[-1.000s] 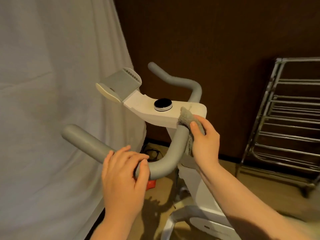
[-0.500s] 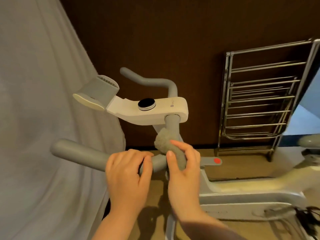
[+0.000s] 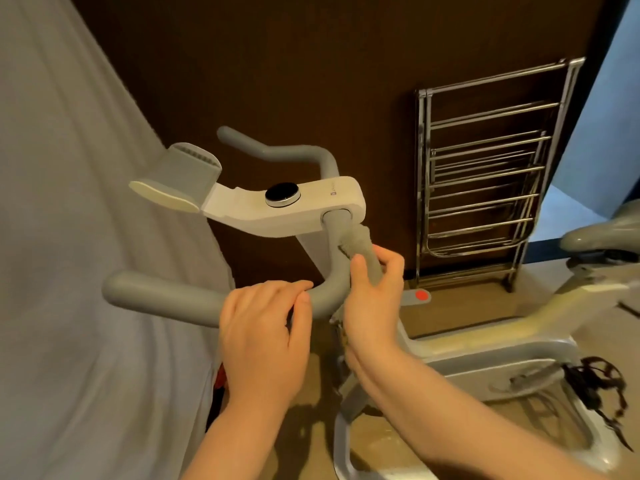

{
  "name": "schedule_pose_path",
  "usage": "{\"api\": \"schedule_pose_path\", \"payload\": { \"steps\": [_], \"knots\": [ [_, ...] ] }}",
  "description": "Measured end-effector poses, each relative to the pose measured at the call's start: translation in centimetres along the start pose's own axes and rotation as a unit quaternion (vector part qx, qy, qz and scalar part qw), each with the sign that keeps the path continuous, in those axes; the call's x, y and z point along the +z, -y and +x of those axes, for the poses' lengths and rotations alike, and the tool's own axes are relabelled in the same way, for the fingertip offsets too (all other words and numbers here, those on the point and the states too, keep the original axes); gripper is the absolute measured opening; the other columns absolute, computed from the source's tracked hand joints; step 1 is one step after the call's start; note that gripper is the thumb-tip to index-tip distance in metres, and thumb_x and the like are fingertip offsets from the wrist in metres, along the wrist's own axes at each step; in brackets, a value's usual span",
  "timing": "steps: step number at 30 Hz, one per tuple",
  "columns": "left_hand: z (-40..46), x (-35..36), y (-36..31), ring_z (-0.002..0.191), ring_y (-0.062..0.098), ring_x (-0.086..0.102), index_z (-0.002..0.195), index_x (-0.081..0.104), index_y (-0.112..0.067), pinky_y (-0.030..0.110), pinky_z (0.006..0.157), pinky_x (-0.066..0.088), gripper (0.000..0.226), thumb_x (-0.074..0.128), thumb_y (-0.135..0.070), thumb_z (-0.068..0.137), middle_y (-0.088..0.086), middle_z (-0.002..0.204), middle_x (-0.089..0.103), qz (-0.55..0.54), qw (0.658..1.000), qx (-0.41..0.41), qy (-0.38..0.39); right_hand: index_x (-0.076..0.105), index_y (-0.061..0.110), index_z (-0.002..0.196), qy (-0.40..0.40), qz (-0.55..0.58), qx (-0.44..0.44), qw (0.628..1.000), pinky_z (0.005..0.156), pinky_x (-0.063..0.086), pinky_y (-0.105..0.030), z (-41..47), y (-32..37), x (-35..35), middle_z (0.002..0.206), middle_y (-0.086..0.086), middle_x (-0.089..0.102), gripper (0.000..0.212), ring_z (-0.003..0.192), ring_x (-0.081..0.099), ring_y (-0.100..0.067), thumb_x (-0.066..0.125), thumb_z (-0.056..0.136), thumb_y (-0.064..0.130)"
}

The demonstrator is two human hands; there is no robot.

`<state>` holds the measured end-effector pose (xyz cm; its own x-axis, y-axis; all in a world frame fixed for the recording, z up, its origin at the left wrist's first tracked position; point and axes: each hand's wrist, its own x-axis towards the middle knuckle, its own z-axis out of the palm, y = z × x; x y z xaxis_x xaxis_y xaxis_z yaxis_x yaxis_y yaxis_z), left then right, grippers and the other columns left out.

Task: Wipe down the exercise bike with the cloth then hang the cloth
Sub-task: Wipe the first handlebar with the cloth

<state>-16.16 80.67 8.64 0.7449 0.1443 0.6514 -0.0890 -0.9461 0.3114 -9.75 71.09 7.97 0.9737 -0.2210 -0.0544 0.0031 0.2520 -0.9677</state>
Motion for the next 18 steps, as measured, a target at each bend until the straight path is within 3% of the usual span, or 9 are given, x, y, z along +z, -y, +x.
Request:
{"api": "schedule_pose_path", "payload": {
  "steps": [3,7,11,14,18],
  "knots": [
    [0.5,-0.3,-0.2,0.081,-0.005,0.047,0.099,0.072,-0.031,0.024,0.080,0.030,0.033,0.041,-0.036,0.093,-0.018,0.089,0.067,0.008,1.000,-0.019,0.024,0.046,0.035,0.104,0.026,0.022,-0.004,0.999,0.092,0.052,-0.039,-1.7,0.0,-0.3,0.122,-0.004,0.052,0.016,0.107,0.058,-0.016,0.054,0.097,0.023],
    [2.3,0.1,-0.9,0.067,-0.008,0.047,0.106,0.069,-0.033,0.022,0.074,0.029,0.023,0.048,-0.033,0.096,-0.021,0.098,0.064,-0.015,0.996,-0.005,0.087,0.049,0.031,0.100,0.018,0.006,0.064,0.998,0.089,0.054,-0.045,2.7,1.4,0.5,0.116,-0.005,0.057,0.011,0.099,0.061,-0.018,0.056,0.096,0.023],
    [5.4,0.6,-1.7,0.097,-0.003,0.054,0.116,0.065,-0.032,0.022,0.079,0.048,0.025,0.052,-0.032,0.095,-0.021,0.111,0.059,-0.063,0.987,-0.025,0.144,0.047,0.025,0.113,0.066,0.036,0.067,0.995,0.083,0.055,-0.032,0.4,1.1,-0.9,0.113,-0.003,0.058,0.015,0.100,0.062,-0.016,0.052,0.099,0.021],
    [6.8,1.9,-2.4,0.107,0.000,0.052,0.121,0.061,-0.035,0.029,0.083,0.049,0.028,0.049,-0.034,0.096,-0.021,0.118,0.056,-0.036,0.982,-0.036,0.182,0.050,0.018,0.110,0.078,0.003,0.115,0.990,0.085,0.055,-0.050,5.3,2.0,0.1,0.110,-0.012,0.063,0.013,0.096,0.065,-0.026,0.053,0.097,0.020],
    [6.3,2.6,-2.5,0.105,-0.005,0.049,0.130,0.050,-0.041,0.014,0.069,0.039,0.034,0.041,-0.043,0.097,-0.025,0.126,0.050,0.025,0.980,-0.029,0.197,0.047,0.024,0.113,0.078,-0.023,0.115,0.990,0.090,0.054,-0.048,6.2,1.7,0.9,0.111,-0.005,0.061,0.014,0.101,0.062,-0.022,0.049,0.099,0.024]
  ]
}}
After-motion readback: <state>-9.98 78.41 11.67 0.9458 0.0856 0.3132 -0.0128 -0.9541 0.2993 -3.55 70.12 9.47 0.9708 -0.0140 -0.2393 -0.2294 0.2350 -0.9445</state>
